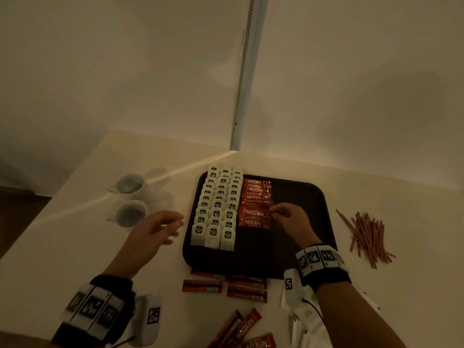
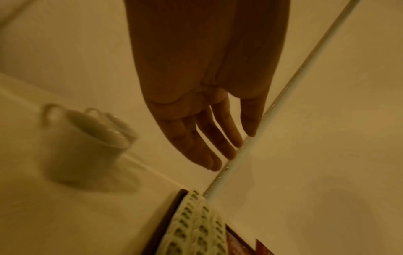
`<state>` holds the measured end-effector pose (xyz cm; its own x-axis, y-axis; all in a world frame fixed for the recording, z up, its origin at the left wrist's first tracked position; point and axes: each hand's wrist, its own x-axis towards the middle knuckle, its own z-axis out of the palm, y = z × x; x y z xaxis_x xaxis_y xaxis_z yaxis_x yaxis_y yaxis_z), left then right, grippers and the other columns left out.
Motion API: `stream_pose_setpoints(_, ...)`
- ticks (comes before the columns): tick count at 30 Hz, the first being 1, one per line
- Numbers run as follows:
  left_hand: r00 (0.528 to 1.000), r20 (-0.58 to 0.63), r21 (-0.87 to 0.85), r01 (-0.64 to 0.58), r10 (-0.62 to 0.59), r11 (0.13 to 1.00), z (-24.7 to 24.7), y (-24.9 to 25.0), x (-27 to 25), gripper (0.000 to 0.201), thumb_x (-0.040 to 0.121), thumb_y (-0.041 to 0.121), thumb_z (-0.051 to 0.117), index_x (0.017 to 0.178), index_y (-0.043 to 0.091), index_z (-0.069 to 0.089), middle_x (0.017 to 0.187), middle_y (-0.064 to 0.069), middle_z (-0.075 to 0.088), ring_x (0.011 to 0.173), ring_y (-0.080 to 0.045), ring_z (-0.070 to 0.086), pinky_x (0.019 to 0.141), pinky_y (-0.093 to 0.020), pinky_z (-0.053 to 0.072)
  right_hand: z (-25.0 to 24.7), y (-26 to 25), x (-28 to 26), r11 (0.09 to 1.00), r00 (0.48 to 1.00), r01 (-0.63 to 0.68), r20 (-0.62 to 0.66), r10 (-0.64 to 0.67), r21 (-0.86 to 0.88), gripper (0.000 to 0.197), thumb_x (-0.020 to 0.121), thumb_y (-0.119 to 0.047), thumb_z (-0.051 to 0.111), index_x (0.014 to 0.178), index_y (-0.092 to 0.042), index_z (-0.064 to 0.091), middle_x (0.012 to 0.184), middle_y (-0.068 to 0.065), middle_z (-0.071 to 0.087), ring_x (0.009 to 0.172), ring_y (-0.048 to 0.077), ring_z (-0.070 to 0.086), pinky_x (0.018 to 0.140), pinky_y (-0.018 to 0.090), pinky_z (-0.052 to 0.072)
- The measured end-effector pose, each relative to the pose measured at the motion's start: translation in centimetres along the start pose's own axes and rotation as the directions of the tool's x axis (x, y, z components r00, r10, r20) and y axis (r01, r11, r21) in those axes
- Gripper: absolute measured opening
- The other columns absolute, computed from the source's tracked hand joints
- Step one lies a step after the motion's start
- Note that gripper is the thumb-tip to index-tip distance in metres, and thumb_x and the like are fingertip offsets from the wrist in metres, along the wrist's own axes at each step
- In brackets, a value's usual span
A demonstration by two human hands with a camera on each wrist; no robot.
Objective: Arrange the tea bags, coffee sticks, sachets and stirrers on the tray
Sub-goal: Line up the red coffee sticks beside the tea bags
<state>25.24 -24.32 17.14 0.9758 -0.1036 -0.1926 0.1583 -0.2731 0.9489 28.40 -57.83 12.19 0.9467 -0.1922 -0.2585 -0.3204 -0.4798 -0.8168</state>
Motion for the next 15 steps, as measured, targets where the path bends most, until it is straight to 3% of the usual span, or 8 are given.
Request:
stream_pose_setpoints(4,0.984,-0.074,0.001,0.161,-0.161,0.987,-2.5,-4.1,-3.4,0.014,0.092,0.008,0.057,0.094,0.014,0.069,0.088,0.001,0.073,0.079,-0.021,0.068,0.074,-0.036,0.052,1.1,3.0,0.1,0.995,0.995,-0.097,0.015,0.097,-0.014,0.021,0.088,-0.007,0.060,0.083,-0.027,0.062,0.105,0.000,0.065,0.092,0.011,0.061,0.073,0.019,0.048)
stream_pose_setpoints(9,0.927,-0.154,-0.065,0.335,-0.341,0.940,-4.4,-8.0,-6.7,0.016,0.093,0.002,0.053,0.093,0.007,0.068,0.085,-0.010,0.073,0.078,-0.031,0.064,0.070,-0.036,0.049,2.4,4.1,0.2,0.989,0.990,-0.137,0.019,0.138,-0.047,0.017,0.087,-0.009,0.062,0.084,-0.026,0.061,0.101,-0.002,0.064,0.096,0.014,0.060,0.083,0.027,0.047)
stream_pose_setpoints(15,0.866,-0.141,-0.101,0.468,-0.479,0.878,-5.3,-10.3,-9.0,0.018,0.096,0.004,0.050,0.093,0.006,0.067,0.094,-0.015,0.070,0.083,-0.036,0.062,0.076,-0.039,0.046,3.1,4.3,0.2,0.983,0.984,-0.166,-0.071,0.160,-0.081,0.011,0.087,-0.009,0.061,0.094,-0.017,0.065,0.099,-0.003,0.062,0.094,0.011,0.058,0.085,0.025,0.045)
